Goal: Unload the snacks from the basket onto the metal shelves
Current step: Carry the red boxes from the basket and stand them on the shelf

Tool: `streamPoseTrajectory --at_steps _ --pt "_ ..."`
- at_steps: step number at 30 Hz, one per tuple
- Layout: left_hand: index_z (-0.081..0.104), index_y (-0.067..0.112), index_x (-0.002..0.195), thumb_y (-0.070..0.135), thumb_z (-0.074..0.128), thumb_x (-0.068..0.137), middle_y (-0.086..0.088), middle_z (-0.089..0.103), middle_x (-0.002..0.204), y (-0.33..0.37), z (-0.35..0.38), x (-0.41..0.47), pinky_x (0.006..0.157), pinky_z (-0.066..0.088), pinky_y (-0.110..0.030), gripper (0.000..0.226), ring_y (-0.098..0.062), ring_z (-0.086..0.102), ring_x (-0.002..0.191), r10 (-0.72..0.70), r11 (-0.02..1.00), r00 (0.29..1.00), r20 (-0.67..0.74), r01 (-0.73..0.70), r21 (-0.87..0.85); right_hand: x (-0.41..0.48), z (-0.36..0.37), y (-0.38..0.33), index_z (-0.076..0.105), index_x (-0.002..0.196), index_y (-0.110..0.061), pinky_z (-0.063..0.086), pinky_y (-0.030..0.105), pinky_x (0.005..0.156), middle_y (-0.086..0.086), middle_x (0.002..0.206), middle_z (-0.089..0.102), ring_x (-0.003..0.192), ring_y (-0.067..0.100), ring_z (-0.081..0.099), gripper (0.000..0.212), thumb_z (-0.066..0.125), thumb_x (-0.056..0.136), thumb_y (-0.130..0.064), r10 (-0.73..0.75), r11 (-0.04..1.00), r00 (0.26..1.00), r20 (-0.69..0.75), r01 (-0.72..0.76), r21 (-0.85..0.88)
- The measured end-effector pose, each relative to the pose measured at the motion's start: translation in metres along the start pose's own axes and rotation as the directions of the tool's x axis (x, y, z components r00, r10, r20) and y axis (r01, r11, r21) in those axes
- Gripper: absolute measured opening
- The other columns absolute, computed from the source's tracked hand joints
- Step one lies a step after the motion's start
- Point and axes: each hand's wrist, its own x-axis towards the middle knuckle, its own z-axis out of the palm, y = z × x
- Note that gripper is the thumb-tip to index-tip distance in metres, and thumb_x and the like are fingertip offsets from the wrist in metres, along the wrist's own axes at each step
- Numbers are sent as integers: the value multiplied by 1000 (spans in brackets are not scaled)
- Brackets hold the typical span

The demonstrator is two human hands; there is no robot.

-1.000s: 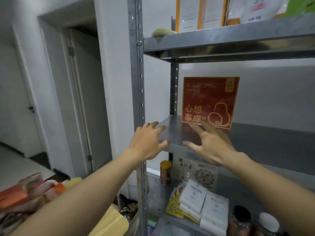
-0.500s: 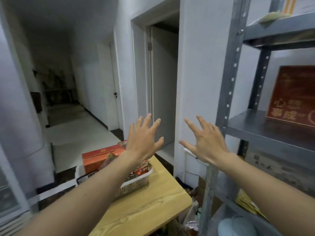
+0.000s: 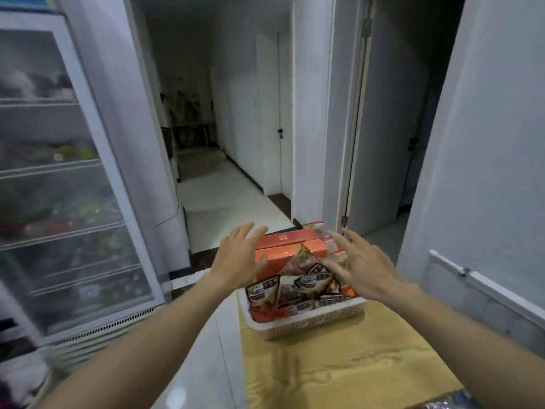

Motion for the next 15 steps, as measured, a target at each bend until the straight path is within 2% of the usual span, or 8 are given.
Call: streamPoseTrajectory --at_steps 4,8,12,15 --pt "33 29 149 40 59 92 -6 30 157 -37 31 24 112 35 -46 64 -26 30 142 -35 998 995 96 40 -44 51 39 17 27 151 -37 26 42 116 -3 161 19 147 21 24 68 36 90 -66 -26 990 996 88 13 143" --pt "33 33 149 40 61 91 -4 30 156 -64 74 68 111 36 -48 64 -25 30 142 -94 986 982 166 115 -124 117 78 50 31 151 -35 22 40 117 2 161 21 148 22 21 57 46 98 -50 -52 982 991 122 29 185" --pt "37 34 147 35 64 90 -3 29 155 -80 123 110 110 39 -47 63 -24 27 143 -198 946 952 235 249 -209 190 111 84 31 150 -38 27 47 118 5 160 25 147 24 24 58 44 96 -54 -30 976 983 180 -10 219" --pt "43 31 143 29 64 89 -4 33 153 -92 150 135 112 35 -47 58 -25 29 142 -249 916 925 288 321 -239 235 134 102 28 151 -38 25 48 118 4 160 25 147 26 24 62 45 94 -55 -35 972 970 241 -23 233"
